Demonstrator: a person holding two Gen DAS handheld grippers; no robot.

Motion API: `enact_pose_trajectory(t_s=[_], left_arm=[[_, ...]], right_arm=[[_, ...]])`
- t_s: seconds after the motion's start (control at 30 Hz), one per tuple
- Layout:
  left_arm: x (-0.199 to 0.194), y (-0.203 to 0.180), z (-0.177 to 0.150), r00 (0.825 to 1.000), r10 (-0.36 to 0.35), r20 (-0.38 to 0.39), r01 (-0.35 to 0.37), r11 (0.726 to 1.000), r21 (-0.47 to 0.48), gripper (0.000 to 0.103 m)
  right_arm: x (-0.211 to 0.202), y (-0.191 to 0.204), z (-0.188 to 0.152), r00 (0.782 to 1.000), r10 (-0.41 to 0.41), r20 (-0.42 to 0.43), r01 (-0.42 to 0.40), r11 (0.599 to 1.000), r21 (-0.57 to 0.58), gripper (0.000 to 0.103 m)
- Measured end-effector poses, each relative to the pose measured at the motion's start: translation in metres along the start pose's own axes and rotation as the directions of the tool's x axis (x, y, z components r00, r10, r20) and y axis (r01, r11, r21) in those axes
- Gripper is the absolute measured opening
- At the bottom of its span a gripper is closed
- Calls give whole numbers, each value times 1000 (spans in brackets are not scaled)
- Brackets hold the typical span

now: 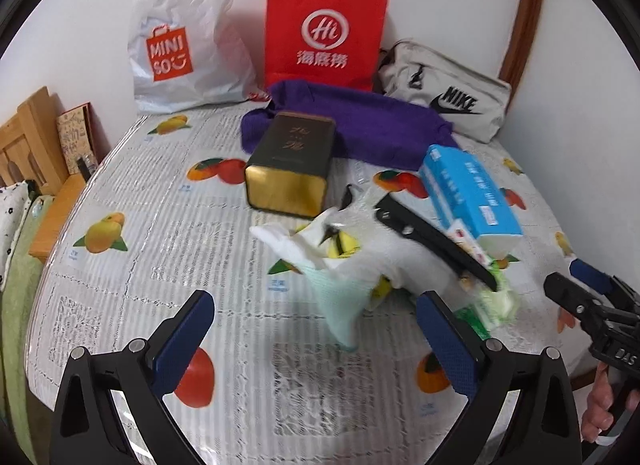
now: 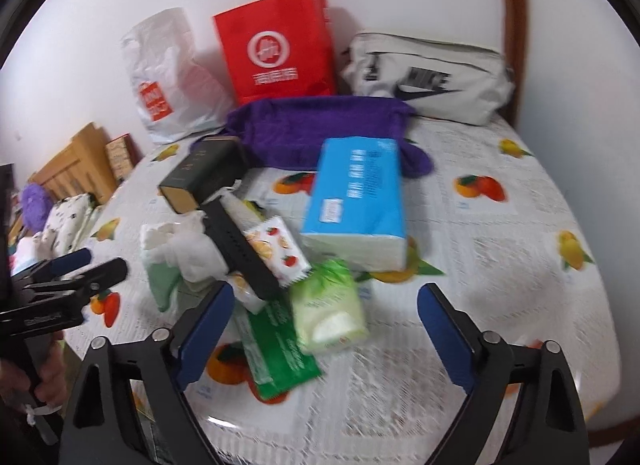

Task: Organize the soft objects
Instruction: 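Reach the right gripper to the black watch strap and close on it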

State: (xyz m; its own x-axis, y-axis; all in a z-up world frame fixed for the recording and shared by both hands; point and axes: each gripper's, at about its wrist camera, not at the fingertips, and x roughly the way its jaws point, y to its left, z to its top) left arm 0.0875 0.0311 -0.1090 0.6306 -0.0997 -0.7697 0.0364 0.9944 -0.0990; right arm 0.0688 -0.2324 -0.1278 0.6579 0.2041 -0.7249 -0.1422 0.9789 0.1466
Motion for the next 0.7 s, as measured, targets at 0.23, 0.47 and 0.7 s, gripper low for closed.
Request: enact_pose_trajectory(t_s=[0.23, 0.47, 0.7], left_arm=[[18, 20, -1, 999, 18, -41, -20, 999, -46, 102], [31, 33, 2, 998, -10, -66, 5, 997, -79, 102], [41, 38, 4, 997, -8, -77, 2, 997, -77, 102]], right_arm=[[39, 32, 19, 995, 97, -23, -100, 983, -152, 70], [80, 53, 25, 985, 138, -103, -158, 963, -218, 53], [83, 59, 30, 979, 169, -118, -192, 956, -222, 24]])
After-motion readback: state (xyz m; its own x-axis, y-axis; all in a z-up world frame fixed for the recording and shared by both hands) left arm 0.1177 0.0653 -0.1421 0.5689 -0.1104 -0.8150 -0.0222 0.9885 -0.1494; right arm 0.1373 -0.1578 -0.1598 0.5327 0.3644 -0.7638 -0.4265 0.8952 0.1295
